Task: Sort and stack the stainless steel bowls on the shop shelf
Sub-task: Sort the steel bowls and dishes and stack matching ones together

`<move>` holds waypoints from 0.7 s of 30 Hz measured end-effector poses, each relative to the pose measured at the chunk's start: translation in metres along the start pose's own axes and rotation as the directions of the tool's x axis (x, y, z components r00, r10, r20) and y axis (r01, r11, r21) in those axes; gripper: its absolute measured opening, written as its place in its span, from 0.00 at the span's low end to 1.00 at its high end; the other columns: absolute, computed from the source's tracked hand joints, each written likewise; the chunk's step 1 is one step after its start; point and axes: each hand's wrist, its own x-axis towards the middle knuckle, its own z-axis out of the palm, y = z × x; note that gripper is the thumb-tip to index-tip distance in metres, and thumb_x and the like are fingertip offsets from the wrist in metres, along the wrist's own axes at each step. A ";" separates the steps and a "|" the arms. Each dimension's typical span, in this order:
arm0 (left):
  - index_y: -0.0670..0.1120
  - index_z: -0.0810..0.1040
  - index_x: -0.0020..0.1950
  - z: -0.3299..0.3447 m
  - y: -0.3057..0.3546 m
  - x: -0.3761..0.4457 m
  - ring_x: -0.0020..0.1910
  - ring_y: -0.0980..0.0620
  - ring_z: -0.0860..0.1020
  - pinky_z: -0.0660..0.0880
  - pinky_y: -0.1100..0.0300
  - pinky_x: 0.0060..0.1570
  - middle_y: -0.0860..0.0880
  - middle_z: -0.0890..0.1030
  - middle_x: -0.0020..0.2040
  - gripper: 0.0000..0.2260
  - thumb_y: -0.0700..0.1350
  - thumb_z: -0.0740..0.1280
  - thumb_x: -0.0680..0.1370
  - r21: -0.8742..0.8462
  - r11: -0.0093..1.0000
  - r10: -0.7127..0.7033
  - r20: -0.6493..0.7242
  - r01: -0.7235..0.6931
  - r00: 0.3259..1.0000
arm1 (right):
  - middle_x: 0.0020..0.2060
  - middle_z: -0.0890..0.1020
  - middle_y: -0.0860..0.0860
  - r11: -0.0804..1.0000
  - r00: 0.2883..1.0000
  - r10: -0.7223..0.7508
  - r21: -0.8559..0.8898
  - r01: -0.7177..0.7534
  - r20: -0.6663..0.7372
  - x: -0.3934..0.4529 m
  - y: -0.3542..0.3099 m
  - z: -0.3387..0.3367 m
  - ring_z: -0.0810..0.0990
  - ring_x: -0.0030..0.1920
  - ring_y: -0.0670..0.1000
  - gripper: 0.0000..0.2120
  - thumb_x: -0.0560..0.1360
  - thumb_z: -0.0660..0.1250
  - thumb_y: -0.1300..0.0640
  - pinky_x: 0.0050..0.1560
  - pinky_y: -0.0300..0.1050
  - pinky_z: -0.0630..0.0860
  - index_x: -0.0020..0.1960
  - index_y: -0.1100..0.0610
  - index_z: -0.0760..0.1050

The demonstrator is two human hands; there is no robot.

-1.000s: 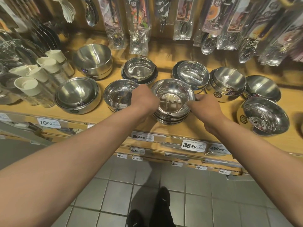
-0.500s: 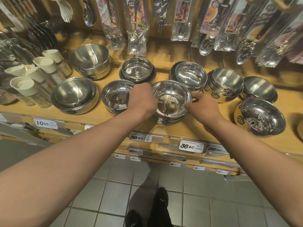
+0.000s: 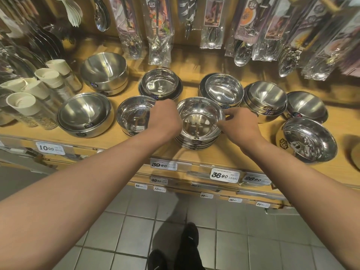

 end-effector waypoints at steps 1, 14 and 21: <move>0.42 0.66 0.29 0.000 0.000 0.000 0.26 0.52 0.65 0.58 0.62 0.22 0.47 0.68 0.28 0.15 0.31 0.66 0.72 -0.001 1.000 0.000 -0.001 0.000 1.000 | 0.36 0.85 0.56 1.000 1.000 -0.003 -0.001 0.003 -0.004 0.000 0.000 0.000 0.75 0.32 0.50 0.08 0.73 0.68 0.61 0.31 0.40 0.67 0.48 0.57 0.85; 0.42 0.66 0.31 -0.004 0.000 0.002 0.28 0.52 0.66 0.59 0.62 0.23 0.46 0.70 0.30 0.15 0.33 0.65 0.75 0.018 1.000 0.014 0.041 -0.014 0.999 | 0.51 0.87 0.56 0.999 0.999 -0.021 0.034 0.022 -0.029 0.002 -0.004 -0.003 0.83 0.45 0.54 0.19 0.75 0.69 0.61 0.50 0.45 0.78 0.66 0.57 0.80; 0.42 0.65 0.30 -0.005 0.003 0.000 0.28 0.52 0.65 0.58 0.62 0.23 0.46 0.68 0.29 0.15 0.28 0.63 0.72 0.021 1.000 0.022 0.038 -0.023 0.999 | 0.36 0.84 0.51 1.000 0.999 -0.006 0.007 0.005 0.037 0.000 -0.006 0.001 0.84 0.41 0.55 0.10 0.75 0.69 0.60 0.39 0.43 0.73 0.55 0.57 0.84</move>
